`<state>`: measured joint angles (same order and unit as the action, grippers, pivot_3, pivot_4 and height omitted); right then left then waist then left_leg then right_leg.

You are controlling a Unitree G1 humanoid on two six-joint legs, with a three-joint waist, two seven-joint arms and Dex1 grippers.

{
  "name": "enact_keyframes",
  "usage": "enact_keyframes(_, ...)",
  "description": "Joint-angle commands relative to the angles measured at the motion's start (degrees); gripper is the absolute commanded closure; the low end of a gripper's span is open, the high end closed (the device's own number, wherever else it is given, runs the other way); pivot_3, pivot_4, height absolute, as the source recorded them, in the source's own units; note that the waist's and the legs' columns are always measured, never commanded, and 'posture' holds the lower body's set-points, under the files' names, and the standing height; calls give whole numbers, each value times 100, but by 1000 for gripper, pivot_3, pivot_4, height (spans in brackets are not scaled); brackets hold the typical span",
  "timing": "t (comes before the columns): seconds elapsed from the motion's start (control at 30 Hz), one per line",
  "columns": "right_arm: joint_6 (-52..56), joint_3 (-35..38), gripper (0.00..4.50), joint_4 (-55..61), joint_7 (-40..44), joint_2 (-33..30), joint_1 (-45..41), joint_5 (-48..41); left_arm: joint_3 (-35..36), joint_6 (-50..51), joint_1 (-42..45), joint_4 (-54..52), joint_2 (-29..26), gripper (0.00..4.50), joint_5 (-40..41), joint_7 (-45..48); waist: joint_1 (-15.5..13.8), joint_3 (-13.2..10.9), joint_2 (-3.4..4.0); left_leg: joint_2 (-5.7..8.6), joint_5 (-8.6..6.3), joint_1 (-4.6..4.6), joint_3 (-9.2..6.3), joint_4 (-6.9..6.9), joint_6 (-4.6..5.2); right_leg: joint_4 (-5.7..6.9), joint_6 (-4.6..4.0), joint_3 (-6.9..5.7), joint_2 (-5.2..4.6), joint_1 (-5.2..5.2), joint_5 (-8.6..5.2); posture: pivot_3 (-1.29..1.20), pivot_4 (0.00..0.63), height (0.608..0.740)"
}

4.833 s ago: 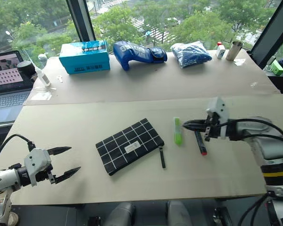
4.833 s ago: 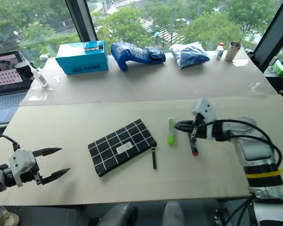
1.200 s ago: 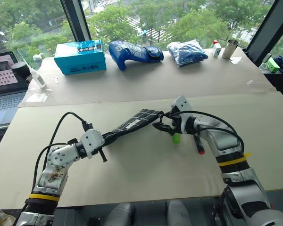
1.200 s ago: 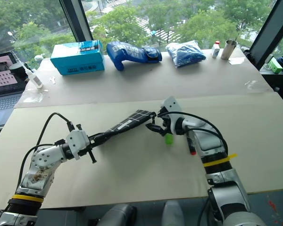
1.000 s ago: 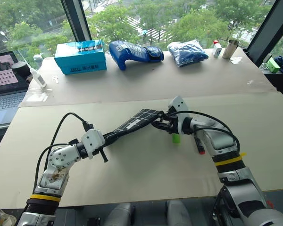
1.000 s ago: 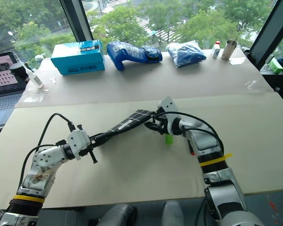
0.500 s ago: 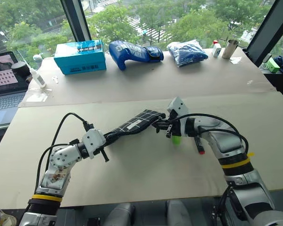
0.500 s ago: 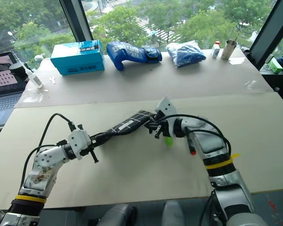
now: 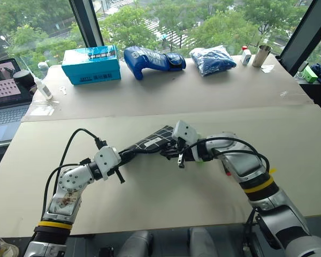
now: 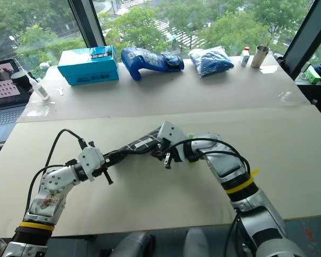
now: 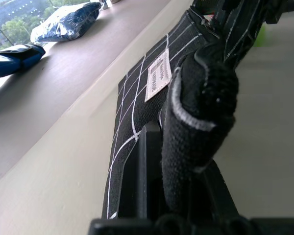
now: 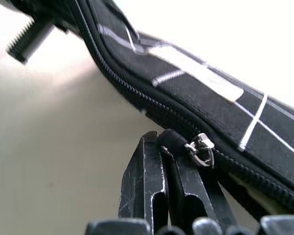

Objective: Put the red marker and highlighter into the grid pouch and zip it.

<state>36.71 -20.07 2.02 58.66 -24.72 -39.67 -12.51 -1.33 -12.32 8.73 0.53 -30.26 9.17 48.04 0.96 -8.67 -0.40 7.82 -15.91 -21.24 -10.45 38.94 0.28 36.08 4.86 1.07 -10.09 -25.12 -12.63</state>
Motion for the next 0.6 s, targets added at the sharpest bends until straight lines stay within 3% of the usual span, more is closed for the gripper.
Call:
enact_keyframes(0.03,13,-421,4472,678,647,104,-100,-364,-26,-49,40,-177,14,4500,56,-2,6,0,0,0,0,0,0,0,0,0,0,-1,0,0,0,0,150,739)
enact_keyframes(0.13,-163,-859,4472,517,704,117,-168,-6,-50,-51,96,-137,31,4500,52,16,17,0,0,-1,-1,0,0,0,1,0,0,-1,0,0,0,0,150,739)
enact_keyframes(0.23,-369,-1310,4472,-299,224,419,-500,718,-78,-32,159,-132,56,4500,53,21,18,0,0,0,0,1,1,4,0,3,0,-2,0,-1,0,0,150,739)
enact_keyframes(0.4,-542,-905,4472,-1378,-407,970,-1062,967,-74,-33,105,-178,51,4500,70,14,30,0,0,-3,7,3,1,2,-12,9,-10,-4,2,-6,8,0,150,739)
enact_keyframes(0.6,-920,-355,4472,-2093,-514,676,-1410,1042,-22,-4,40,-240,6,4500,104,28,12,0,0,0,6,1,0,2,-11,3,-4,-5,2,-5,15,0,150,739)
